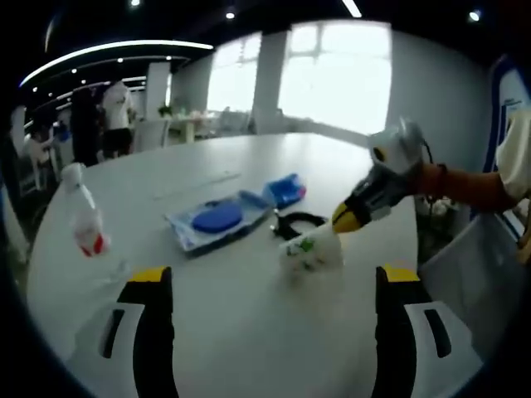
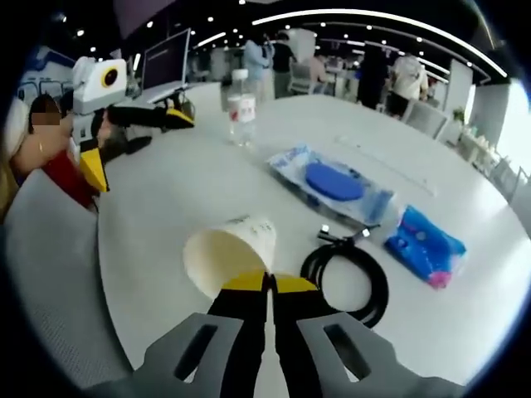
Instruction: Arrange the tabletop items into an orderly group along one side of the table until the central work area is clear of visible clutter.
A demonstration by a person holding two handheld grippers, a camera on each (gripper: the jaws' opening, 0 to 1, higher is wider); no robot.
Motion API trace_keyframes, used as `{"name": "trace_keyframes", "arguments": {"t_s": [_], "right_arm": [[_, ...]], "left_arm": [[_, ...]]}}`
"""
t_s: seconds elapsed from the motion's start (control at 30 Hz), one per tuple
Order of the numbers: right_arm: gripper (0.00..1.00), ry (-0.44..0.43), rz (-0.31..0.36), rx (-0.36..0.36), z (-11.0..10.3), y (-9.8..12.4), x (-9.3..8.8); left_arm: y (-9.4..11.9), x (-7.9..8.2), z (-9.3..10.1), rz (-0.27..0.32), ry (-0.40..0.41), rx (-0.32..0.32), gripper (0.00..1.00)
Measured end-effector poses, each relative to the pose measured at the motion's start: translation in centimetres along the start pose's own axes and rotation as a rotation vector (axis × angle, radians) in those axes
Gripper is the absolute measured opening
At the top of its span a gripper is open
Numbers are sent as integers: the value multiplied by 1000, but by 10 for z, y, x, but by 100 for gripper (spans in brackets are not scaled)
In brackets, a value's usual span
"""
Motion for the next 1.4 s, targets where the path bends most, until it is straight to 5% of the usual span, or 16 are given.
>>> {"name": "trace_keyframes", "arguments": {"t_s": [0.73,1.13,1.4], "right_arm": [[2,-371,-24,143,-24,11,38],[2,-379,-69,170,-36,11,40],[2,-371,-110,196,-45,13,38]], "left_arm": [[-6,6,17,95,-188,-58,94],[-13,3,33,86,-431,-113,84],[-16,2,41,82,-492,-138,73]]}}
Point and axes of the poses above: the point that each gripper's makers call its tool centre point, and the gripper's own axes: y roughly backward along the fingers, z roughly to its right, x roughly out of its top, the point moved 7 cm from there along y, roughly backward along the fingers, and after that the axes turned 4 degrees about x, right-handed, at the moved point
